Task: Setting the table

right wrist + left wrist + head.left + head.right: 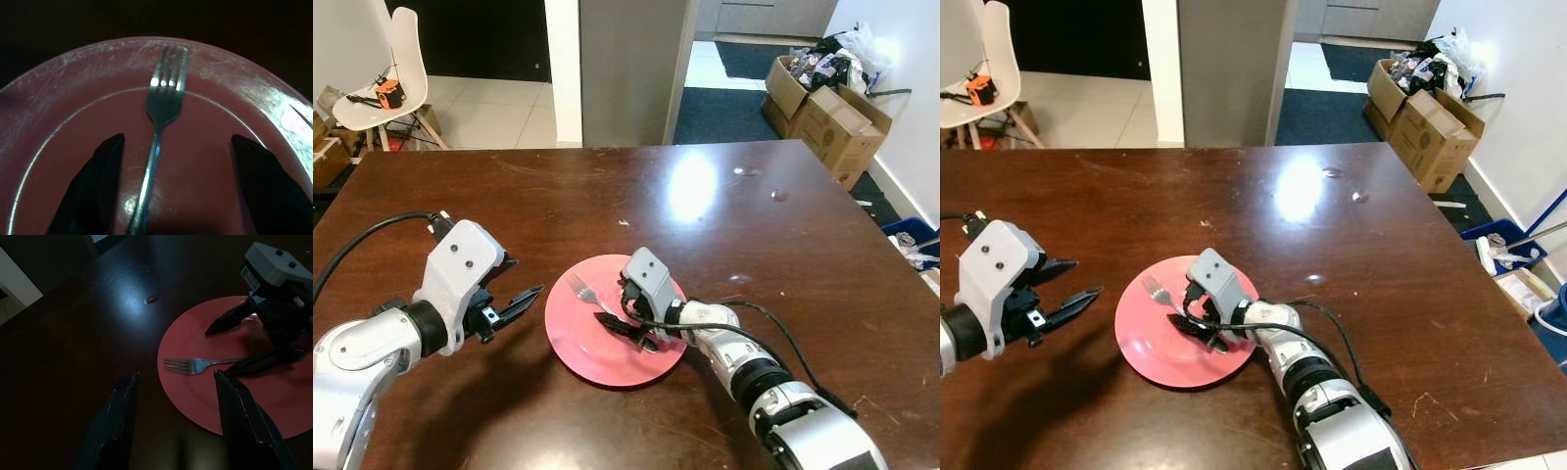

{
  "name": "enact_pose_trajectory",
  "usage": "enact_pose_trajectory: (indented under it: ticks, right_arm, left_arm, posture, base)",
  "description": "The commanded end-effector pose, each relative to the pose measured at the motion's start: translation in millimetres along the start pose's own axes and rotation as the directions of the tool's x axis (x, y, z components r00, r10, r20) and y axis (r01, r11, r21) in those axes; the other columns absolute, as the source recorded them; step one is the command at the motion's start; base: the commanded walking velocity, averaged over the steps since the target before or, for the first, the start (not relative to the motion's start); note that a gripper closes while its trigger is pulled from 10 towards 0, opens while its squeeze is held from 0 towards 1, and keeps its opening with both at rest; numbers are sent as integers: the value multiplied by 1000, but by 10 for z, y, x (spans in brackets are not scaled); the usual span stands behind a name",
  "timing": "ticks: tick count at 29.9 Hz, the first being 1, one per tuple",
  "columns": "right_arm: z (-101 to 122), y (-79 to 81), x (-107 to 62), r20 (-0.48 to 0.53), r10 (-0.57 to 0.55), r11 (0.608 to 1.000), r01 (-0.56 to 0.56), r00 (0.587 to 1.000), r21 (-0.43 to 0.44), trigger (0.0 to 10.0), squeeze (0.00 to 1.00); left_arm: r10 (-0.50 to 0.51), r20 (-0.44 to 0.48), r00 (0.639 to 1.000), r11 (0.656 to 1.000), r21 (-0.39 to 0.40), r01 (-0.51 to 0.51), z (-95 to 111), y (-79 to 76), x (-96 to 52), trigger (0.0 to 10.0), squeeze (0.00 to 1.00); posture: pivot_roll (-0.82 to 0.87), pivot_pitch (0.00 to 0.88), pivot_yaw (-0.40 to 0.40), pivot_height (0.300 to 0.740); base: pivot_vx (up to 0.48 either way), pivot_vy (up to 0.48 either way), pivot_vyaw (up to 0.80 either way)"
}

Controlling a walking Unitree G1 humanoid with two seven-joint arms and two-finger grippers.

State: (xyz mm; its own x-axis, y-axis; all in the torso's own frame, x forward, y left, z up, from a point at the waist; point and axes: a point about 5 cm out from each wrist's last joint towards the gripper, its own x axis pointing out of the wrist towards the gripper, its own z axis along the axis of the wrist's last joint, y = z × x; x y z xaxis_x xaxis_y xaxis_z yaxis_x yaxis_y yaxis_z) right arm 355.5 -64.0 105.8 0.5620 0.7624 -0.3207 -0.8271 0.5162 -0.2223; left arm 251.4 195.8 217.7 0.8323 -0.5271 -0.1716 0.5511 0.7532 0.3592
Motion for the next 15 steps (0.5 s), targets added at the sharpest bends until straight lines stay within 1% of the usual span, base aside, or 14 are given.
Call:
enact_pose_trajectory:
  ticks: [1, 2, 7, 12, 15]
  right_arm:
    - [-187, 108, 11, -98, 33, 999, -32, 995, 9, 2627, 0]
    - [-203, 119, 13, -108, 40, 999, -38, 993, 17, 0, 0]
    - [-282, 133, -16, -133, 53, 997, -45, 990, 67, 0, 0]
    - [-346, 120, -71, -126, 75, 986, -55, 989, 156, 0, 0]
    - [-357, 120, -83, -123, 82, 985, -62, 989, 161, 0, 0]
  left_arm:
    - [-15, -12, 1000, 1000, -15, 15, -13, -51, -7, 10000, 0]
    - [-14, -13, 1000, 1000, -14, 14, -12, -55, -9, 10000, 0]
    - [-12, -16, 1000, 1000, -17, 12, -15, -66, -22, 10000, 0]
    - [-10, -20, 1000, 1000, -19, 9, -36, -80, -1, 10000, 0]
    - [-10, -17, 1000, 1000, -19, 10, -33, -83, 14, 10000, 0]
  posture:
    - [190, 97, 39, 740]
    - [191, 96, 37, 740]
    - [189, 95, 35, 740]
    - [176, 90, 34, 740]
    - [172, 86, 34, 740]
  base:
    - [0, 0, 0]
    - [0, 0, 0]
    - [0, 0, 0]
    - [0, 0, 0]
    - [0, 0, 0]
